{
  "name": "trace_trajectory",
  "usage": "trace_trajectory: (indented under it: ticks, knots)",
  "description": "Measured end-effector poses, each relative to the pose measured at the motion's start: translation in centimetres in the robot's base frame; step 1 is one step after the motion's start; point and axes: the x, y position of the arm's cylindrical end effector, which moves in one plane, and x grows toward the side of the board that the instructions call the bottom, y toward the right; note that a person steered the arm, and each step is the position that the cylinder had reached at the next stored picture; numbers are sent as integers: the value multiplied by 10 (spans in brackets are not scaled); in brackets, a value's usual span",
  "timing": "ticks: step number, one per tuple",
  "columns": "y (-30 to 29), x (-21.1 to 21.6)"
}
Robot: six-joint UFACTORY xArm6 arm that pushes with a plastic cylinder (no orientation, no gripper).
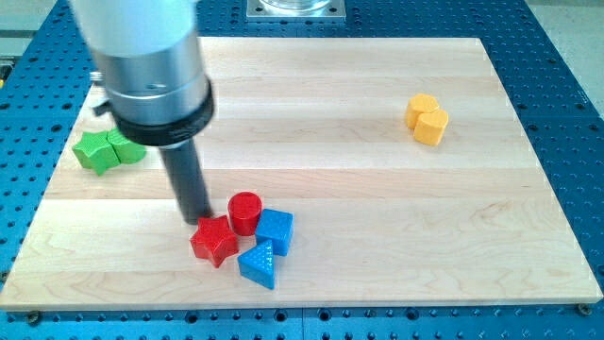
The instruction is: Point your arm at the center of the board
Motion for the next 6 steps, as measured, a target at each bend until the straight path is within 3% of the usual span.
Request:
trace_trajectory:
  ticks: [1, 5, 6]
  knots:
    - [-44, 0]
    - [-18, -62]
    - [11, -97]
